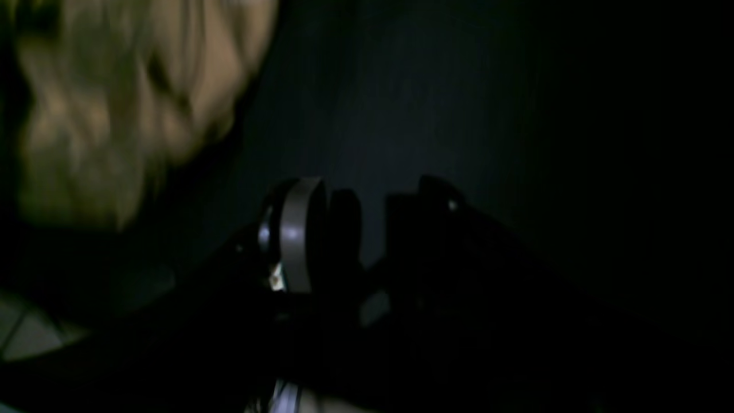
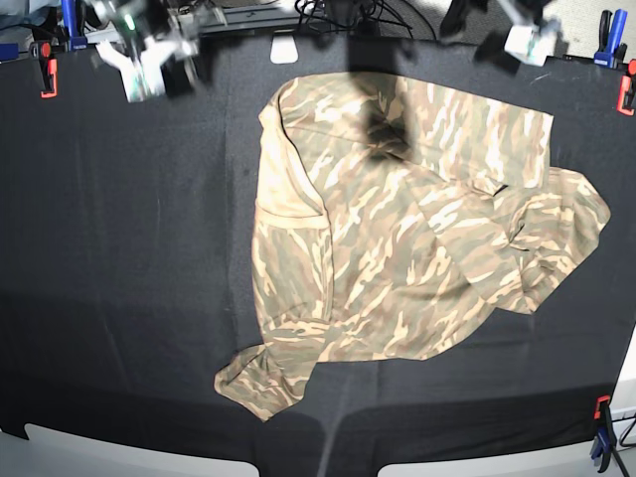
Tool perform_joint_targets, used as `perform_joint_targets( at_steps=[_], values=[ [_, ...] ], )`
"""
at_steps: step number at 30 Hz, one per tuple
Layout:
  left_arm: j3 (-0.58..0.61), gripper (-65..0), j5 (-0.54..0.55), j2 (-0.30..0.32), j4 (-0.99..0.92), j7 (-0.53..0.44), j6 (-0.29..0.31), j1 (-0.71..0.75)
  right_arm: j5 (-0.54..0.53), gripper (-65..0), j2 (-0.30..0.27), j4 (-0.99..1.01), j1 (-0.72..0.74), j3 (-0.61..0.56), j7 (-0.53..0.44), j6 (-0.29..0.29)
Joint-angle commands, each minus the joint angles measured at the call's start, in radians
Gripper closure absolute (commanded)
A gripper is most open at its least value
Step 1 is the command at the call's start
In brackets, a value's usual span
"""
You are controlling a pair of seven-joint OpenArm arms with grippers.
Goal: Layout the t-shirt on the table in an organized manner, then fold the t-shirt properly
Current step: 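Move the right gripper down to the camouflage shirt's edge and grasp it, then lift the shirt with the right gripper and fling it across the table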
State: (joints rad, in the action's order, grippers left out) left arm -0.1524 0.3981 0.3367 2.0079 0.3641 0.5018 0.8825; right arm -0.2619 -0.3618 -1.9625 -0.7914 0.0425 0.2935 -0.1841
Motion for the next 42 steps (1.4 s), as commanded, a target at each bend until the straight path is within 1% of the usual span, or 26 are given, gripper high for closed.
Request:
perform_joint_targets(
  at_steps=[1, 4, 6, 8, 11, 13, 15, 19, 20, 23, 24, 26, 31, 34, 37, 38, 41, 42],
  values=[
    [-0.004, -34.5, 0.014, -0.002, 0.019, -0.013, 0.003, -0.010, 0.001, -26.1, 0.013, -0.019, 0.018, 0.003, 0.000, -0.003],
    [-0.004, -34.5, 0.014, -0.027, 0.019, 0.028, 0.003, -0.058, 0.001, -26.1, 0.074, -0.019, 0.079, 0.003, 0.033, -0.003],
    [-0.004, -34.5, 0.015, -0.042, 0.019, 0.033, 0.003, -0.079, 0.001, -26.1, 0.107, -0.019, 0.114, 0.003, 0.034, -0.003],
    [-0.004, -34.5, 0.015, -0.042, 0.019, 0.033, 0.003, -0.091, 0.001, -26.1, 0.132, -0.019, 0.146, -0.004, 0.068, -0.006],
    [-0.004, -34.5, 0.014, -0.039, 0.019, 0.032, 0.003, -0.094, 0.002, -26.1, 0.137, -0.019, 0.182, -0.042, 0.136, -0.050],
    [-0.004, -34.5, 0.014, -0.040, 0.019, 0.032, 0.003, -0.094, 0.006, -26.1, 0.137, -0.019, 0.194, -0.084, 0.141, -0.055],
    [-0.004, -34.5, 0.014, -0.040, 0.019, 0.032, 0.003, -0.094, 0.046, -26.1, 0.138, -0.019, 0.200, -0.138, 0.141, -0.055],
    [-0.004, -34.5, 0.014, -0.040, 0.019, 0.032, 0.003, -0.093, 0.170, -26.1, 0.138, -0.017, 0.201, -0.250, 0.145, -0.051],
    [-0.004, -34.5, 0.014, -0.040, 0.019, 0.032, 0.003, -0.093, 0.197, -26.0, 0.138, -0.016, 0.201, -0.270, 0.149, -0.041],
    [-0.004, -34.5, 0.014, -0.040, 0.019, 0.032, 0.003, -0.093, 0.287, -26.1, 0.138, -0.006, 0.202, -0.305, 0.150, 0.058],
    [-0.004, -34.5, 0.014, -0.040, 0.019, 0.032, 0.003, -0.093, 0.313, -26.1, 0.138, -0.001, 0.202, -0.306, 0.148, 0.083],
    [-0.004, -34.5, 0.014, -0.040, 0.019, 0.032, 0.003, -0.093, 0.339, -26.0, 0.138, 0.019, 0.211, -0.305, 0.148, 0.092],
    [-0.004, -34.5, 0.015, -0.040, 0.019, 0.032, 0.003, -0.093, 0.338, -26.0, 0.138, 0.100, 0.232, -0.305, 0.148, 0.097],
    [-0.004, -34.5, 0.014, -0.040, 0.019, 0.032, 0.003, -0.093, 0.338, -26.0, 0.138, 0.110, 0.232, -0.304, 0.148, 0.142],
    [-0.004, -34.5, 0.015, -0.040, 0.019, 0.032, 0.003, -0.093, 0.338, -25.9, 0.138, 0.110, 0.232, -0.304, 0.133, 0.148],
    [-0.004, -34.5, 0.014, -0.040, 0.019, 0.032, 0.004, -0.093, 0.340, -23.3, 0.138, 0.110, 0.232, -0.304, 0.133, 0.148],
    [-0.004, -34.5, 0.015, -0.040, 0.019, 0.032, 0.003, -0.093, 0.378, -9.2, 0.138, 0.110, 0.232, -0.304, 0.141, 0.149],
    [-0.004, -34.5, 0.015, -0.040, 0.019, 0.032, 0.003, -0.093, 0.394, -5.4, 0.138, 0.110, 0.232, -0.304, 0.147, 0.150]
  ],
)
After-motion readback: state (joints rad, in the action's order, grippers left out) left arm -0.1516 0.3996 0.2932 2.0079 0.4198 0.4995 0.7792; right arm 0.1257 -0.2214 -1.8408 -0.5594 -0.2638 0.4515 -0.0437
